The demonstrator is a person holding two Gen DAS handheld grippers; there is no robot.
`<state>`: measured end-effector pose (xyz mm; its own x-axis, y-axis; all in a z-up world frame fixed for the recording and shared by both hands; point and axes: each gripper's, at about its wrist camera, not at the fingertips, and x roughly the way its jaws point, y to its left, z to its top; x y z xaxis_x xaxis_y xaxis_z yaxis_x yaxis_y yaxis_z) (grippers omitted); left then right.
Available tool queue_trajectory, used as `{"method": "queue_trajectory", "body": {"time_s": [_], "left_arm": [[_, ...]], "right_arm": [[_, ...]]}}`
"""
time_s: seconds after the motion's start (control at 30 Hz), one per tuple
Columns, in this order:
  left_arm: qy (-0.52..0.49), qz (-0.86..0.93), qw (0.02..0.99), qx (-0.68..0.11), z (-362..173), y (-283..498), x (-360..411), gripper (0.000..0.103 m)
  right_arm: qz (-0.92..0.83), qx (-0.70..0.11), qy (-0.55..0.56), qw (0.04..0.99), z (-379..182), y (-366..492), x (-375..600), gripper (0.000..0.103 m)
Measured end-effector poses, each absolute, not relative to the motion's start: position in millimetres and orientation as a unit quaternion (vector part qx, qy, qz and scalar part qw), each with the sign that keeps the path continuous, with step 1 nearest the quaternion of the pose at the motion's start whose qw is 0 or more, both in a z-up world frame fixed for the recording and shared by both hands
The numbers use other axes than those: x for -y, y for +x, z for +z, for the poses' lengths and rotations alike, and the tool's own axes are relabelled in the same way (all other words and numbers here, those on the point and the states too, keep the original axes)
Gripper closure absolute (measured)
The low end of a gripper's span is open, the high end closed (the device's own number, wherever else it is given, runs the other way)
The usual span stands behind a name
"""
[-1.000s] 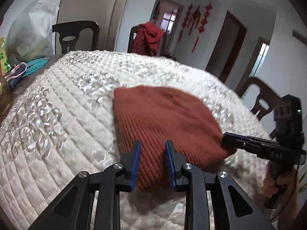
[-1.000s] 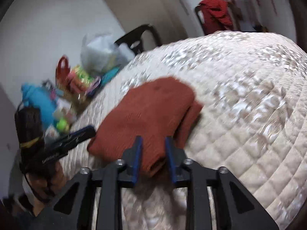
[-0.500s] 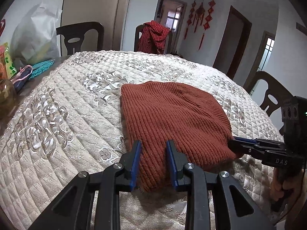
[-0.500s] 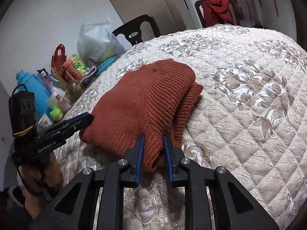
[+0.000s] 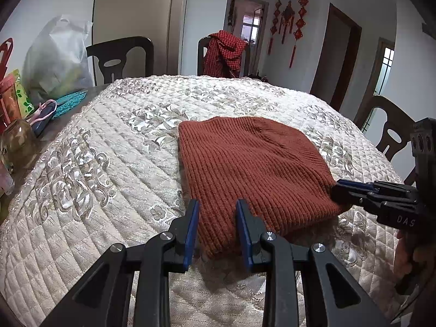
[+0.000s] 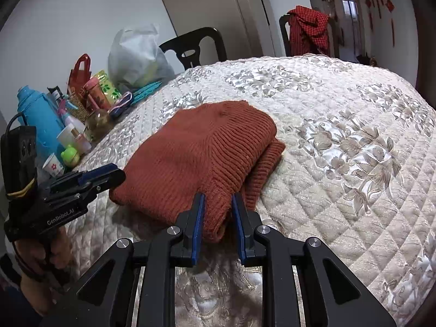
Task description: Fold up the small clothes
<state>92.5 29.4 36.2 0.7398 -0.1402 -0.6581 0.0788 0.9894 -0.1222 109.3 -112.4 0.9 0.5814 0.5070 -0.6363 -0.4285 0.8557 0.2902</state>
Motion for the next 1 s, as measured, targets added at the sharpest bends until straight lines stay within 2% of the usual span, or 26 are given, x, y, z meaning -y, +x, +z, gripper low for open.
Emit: {"method": "queue_trajectory", "body": {"time_s": [0.23,0.6,0.77,0.93,1.0], "left_arm": [[-0.042,-0.059,0.930,-0.360,34,87,-29,0.071],[-0.052,-0.057,0.934,-0.349,42,78,-30,0.071],[-0.054,-0.067,0.933,-0.349,44,97,-22,0.071],[-0.052,-0.067,0.930,-0.357,35,104,-18,0.068],[-0.052,-0.069,0.930,-0.358,35,101,-17,0.068]], "right_arm": [[0.264,-0.391,0.046,0.881,-8,107,116,0.082],[0.257,-0.363,0.040,0.895,7,99,124,0.082],[0.256,-0.352,0.048,0.899,21,131,113,0.082],[0.250,-0.399,0.053,0.881,-4,175,104,0.082],[0.265,-0.401,0.087,0.873,-8,180,114,0.082]]}}
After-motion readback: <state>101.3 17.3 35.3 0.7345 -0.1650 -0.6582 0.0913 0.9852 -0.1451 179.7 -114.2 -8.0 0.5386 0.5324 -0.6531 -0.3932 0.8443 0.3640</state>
